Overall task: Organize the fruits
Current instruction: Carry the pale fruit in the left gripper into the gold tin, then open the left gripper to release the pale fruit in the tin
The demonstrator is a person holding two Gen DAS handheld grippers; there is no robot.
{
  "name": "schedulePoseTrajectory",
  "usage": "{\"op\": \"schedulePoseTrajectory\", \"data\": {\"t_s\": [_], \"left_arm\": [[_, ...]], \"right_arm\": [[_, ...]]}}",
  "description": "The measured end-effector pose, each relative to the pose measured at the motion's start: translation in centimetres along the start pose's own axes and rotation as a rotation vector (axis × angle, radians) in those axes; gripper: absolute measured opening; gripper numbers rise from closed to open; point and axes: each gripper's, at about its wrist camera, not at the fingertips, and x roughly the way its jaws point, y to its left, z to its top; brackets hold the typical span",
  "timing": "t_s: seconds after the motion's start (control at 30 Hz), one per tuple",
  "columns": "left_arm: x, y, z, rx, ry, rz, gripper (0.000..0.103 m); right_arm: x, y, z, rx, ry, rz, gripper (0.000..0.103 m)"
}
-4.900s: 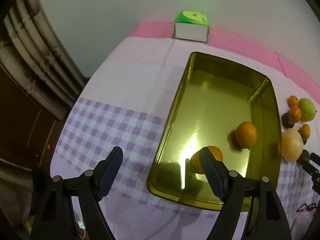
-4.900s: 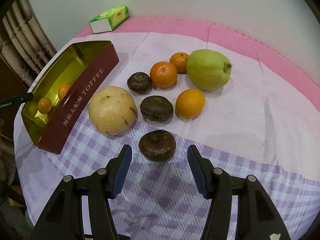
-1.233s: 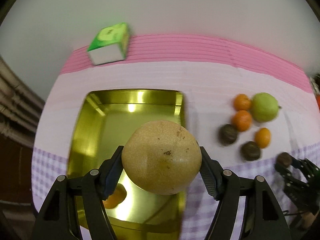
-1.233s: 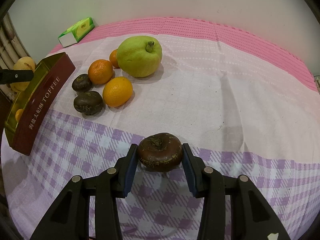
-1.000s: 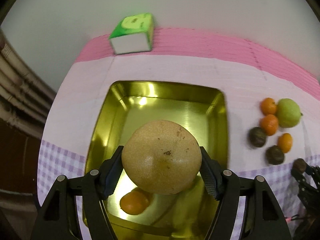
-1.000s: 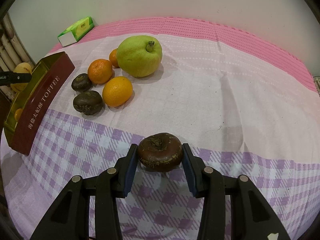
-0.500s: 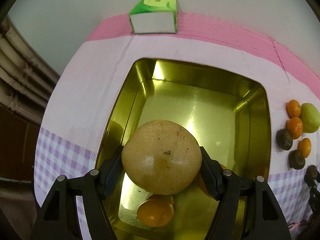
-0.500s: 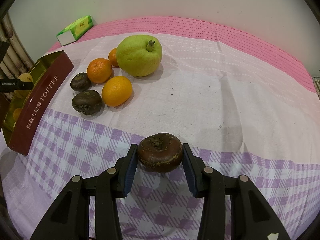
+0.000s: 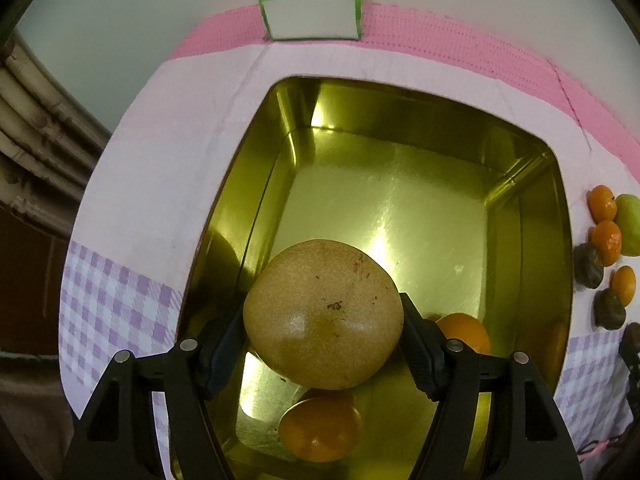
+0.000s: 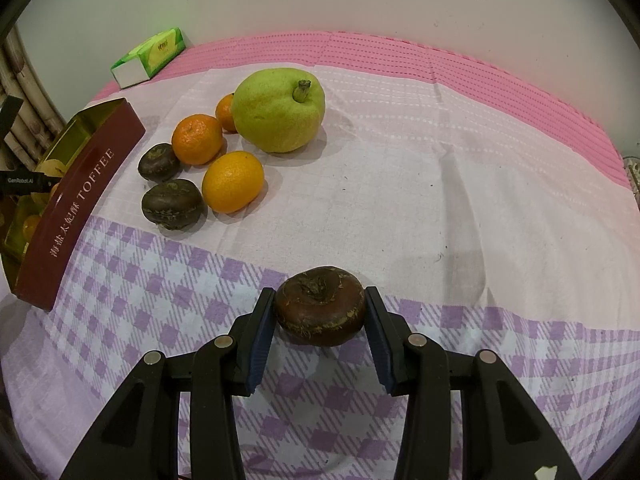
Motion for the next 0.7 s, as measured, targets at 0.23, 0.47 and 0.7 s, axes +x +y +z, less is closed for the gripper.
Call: {"op": "schedulePoseTrajectory", "data": {"t_s": [0.23,0.47,0.7], "left_arm": [[-0.2,0.0,0.0,0.015,-0.016,0.004,0.071],[-0.5,-0.1,-0.1,0.019,-0.027,0.004,0.072],[-1.2,0.2,-0.6,0.018,-0.038,0.004,0.076]], "right_arm": [[0.1,0.2,0.1,-0.003,0.005,-0.011,0.041],[0.1,0.3,0.2,-0.003,0.008,-0.018,0.041],[0.2,0.3,0.2,0.0,0.008,-0.021,0.041]]}}
